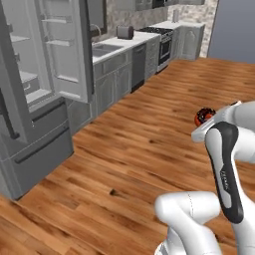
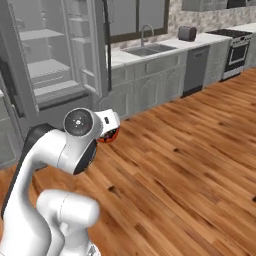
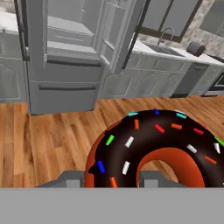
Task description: Take the donut and cupcake from the fridge and place them on the empty tray on the dining counter.
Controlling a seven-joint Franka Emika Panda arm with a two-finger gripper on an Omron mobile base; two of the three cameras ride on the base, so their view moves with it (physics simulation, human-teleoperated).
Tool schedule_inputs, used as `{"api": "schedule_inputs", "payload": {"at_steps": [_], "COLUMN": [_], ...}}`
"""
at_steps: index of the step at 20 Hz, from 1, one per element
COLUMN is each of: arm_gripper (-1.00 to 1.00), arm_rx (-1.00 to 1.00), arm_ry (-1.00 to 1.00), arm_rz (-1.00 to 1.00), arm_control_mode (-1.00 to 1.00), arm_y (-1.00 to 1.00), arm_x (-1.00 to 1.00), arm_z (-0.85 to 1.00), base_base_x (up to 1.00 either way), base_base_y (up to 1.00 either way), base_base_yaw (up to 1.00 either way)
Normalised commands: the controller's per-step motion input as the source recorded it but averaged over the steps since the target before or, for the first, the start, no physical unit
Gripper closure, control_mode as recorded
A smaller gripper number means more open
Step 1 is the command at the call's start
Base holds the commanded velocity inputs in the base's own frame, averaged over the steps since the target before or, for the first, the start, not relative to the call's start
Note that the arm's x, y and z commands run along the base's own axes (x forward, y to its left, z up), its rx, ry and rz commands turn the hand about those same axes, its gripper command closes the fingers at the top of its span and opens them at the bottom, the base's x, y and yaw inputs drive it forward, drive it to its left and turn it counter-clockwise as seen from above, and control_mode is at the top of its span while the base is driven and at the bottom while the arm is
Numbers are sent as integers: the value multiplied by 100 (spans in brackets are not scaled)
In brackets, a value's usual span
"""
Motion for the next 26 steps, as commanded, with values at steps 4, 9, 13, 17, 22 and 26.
{"api": "schedule_inputs", "payload": {"at_steps": [4, 9, 13, 17, 22, 26], "arm_gripper": [100, 100, 100, 100, 100, 100], "arm_rx": [0, 0, 0, 0, 0, 0], "arm_ry": [0, 0, 0, 0, 0, 0], "arm_rz": [0, 0, 0, 0, 0, 0], "arm_control_mode": [100, 100, 100, 100, 100, 100], "arm_y": [0, 0, 0, 0, 0, 0], "arm_x": [0, 0, 0, 0, 0, 0], "arm_z": [0, 0, 0, 0, 0, 0], "base_base_x": [-26, -40, -8, 1, 0, 0], "base_base_y": [-91, -71, -97, -100, -100, -100], "base_base_yaw": [-13, -13, -10, -4, -5, -6]}}
